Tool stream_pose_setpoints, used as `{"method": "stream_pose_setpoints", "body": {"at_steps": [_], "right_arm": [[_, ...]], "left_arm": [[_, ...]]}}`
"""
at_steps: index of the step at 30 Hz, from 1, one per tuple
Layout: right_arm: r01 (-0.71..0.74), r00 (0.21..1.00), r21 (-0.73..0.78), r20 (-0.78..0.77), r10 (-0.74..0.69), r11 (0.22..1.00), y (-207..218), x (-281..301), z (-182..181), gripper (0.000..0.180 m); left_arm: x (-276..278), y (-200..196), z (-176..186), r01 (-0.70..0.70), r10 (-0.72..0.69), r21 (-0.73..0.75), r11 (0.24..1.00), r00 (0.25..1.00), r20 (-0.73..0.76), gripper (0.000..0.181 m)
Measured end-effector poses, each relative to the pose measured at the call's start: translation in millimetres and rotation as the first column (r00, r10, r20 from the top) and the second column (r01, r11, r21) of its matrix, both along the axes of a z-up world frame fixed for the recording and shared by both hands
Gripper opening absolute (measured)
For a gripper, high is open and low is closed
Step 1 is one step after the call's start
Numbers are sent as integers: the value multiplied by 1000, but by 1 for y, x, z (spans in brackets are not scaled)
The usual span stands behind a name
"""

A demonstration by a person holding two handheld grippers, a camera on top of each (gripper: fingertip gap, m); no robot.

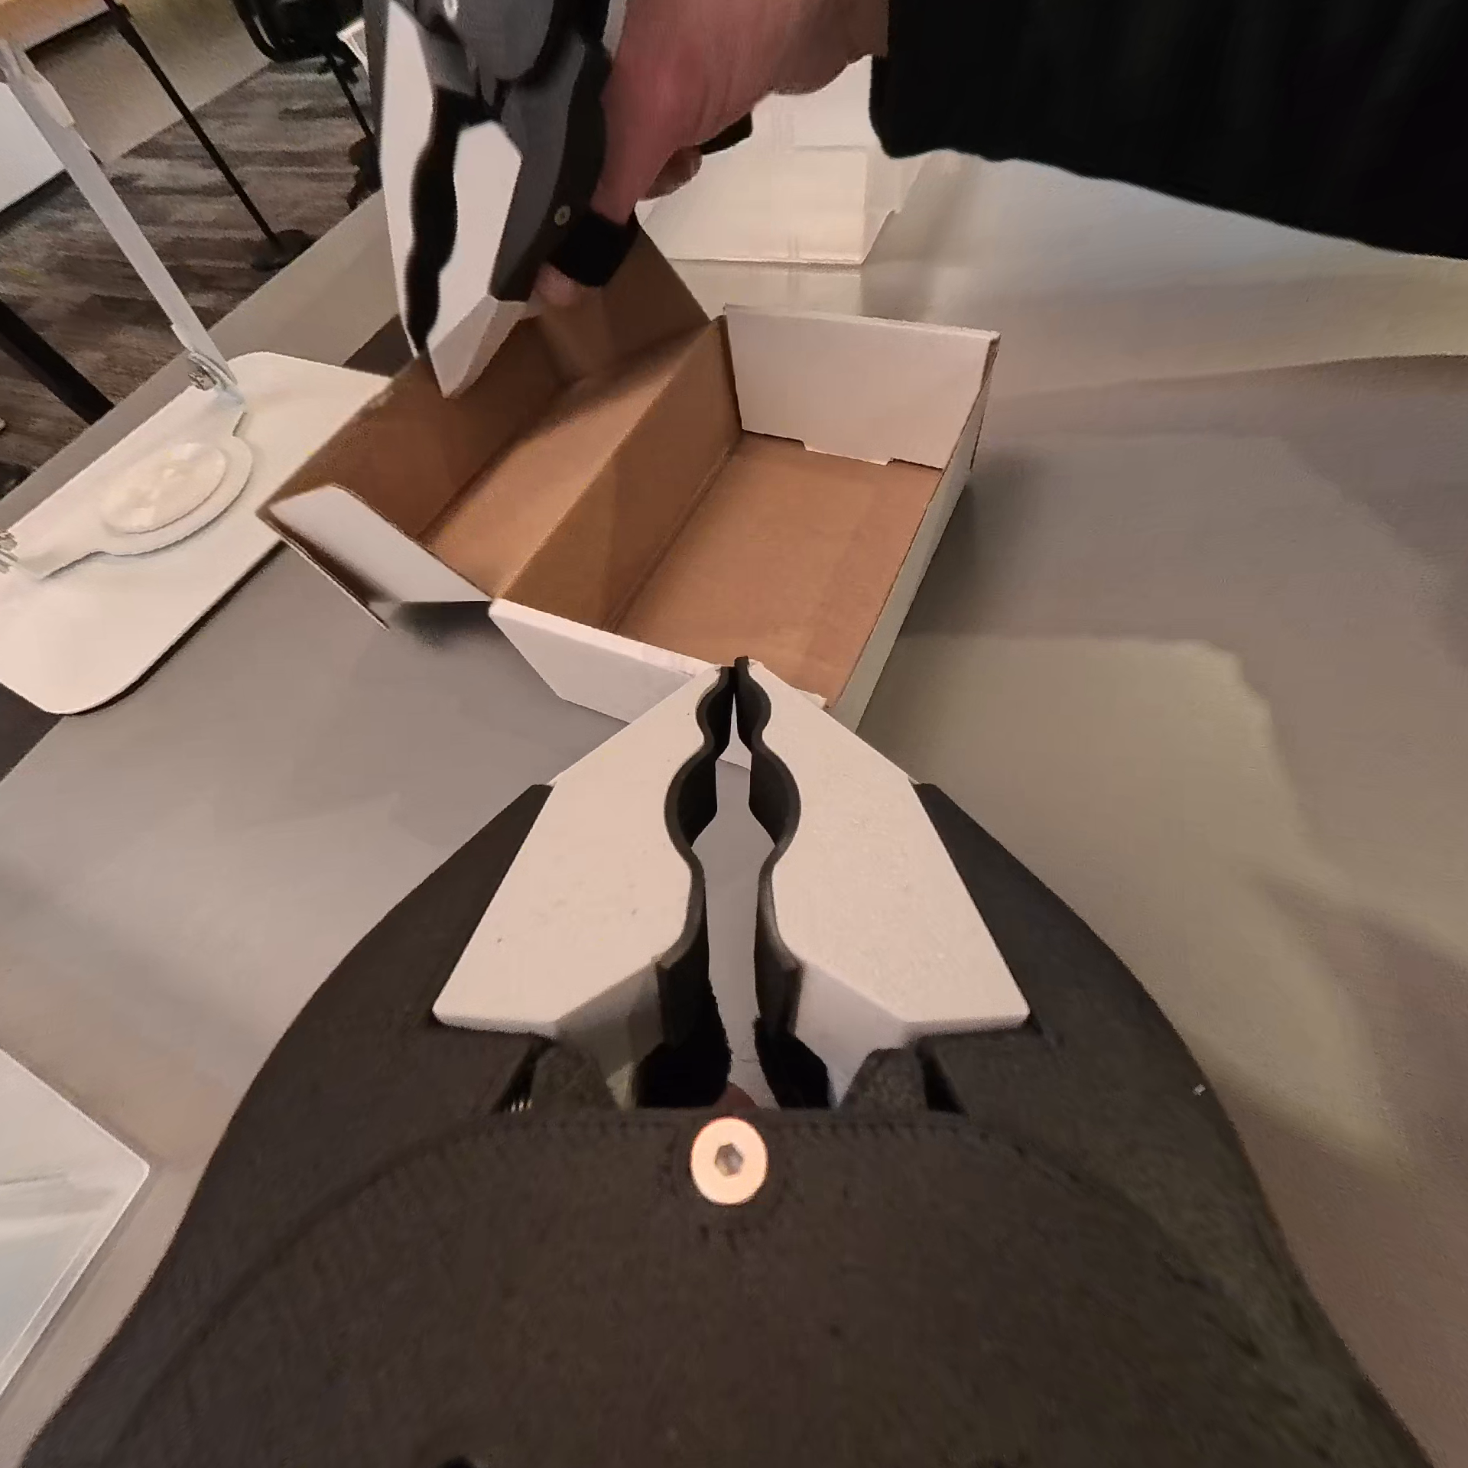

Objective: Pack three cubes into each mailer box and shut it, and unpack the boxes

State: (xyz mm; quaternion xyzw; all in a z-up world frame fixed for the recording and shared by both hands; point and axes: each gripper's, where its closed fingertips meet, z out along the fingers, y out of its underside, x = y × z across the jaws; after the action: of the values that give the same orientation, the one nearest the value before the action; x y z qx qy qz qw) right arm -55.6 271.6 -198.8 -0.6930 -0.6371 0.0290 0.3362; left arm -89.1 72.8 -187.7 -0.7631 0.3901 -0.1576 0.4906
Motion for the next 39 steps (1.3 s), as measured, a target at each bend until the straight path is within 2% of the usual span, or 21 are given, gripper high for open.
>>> {"method": "stream_pose_setpoints", "body": {"at_steps": [1, 3, 6, 9, 13, 17, 19, 20, 24, 27, 29, 32, 36, 39], "right_arm": [[4, 1000, -11, -23, -4, 1000, -2, 0, 5, 8], [2, 993, -70, -117, -11, 998, -12, -5, 20, 30], [-14, 980, -174, -199, -21, 985, -32, -3, 38, 44], [-29, 963, -167, -270, -17, 986, -45, 0, 65, 72], [-97, 924, -172, -381, 25, 980, -76, 5, 105, 72], [-23, 924, -75, -382, -7, 997, -95, 36, 131, 63], [19, 932, -105, -358, -55, 994, -108, 55, 125, 50], [32, 936, -147, -341, -81, 989, -116, 61, 115, 50], [198, 953, -210, -189, -239, 957, -116, 87, 56, 62], [282, 931, -228, -172, -323, 932, -107, 92, 29, 66], [268, 919, -323, -197, -341, 908, -107, 81, 13, 61], [272, 919, -370, -174, -353, 889, -97, 68, -11, 60], [228, 925, -418, -190, -330, 879, -92, 51, -16, 23], [210, 944, -407, -153, -293, 889, -93, 47, -16, 19]], "left_arm": [[1, -1, 0, 2, -2, -1, 1000, 1000, 4, 0], [2, 0, 0, -3, 3, 3, 1000, 1000, -3, 0], [2, -1, 0, -9, 9, -5, 1000, 1000, -9, 0], [2, -2, 0, -15, 15, -5, 1000, 1000, -15, 0], [3, -2, -2, -23, 23, -12, 1000, 999, -24, 0], [5, -4, -5, -23, 23, -2, 1000, 998, -53, 0], [6, -5, -6, -20, 20, -5, 1000, 998, -61, 0], [7, -5, -6, -17, 17, -6, 1000, 998, -62, 0], [9, -8, -7, -10, 10, -1, 1000, 997, -82, 0], [12, -11, -7, -3, 2, -7, 1000, 997, -82, 0], [13, -13, -8, 6, -7, -10, 1000, 996, -84, 0], [13, -14, -8, 6, -6, -9, 1000, 996, -94, 0], [13, -16, -9, 19, -21, -28, 999, 997, -76, 0], [12, -16, -11, 19, -22, -34, 999, 997, -78, 0]]}}
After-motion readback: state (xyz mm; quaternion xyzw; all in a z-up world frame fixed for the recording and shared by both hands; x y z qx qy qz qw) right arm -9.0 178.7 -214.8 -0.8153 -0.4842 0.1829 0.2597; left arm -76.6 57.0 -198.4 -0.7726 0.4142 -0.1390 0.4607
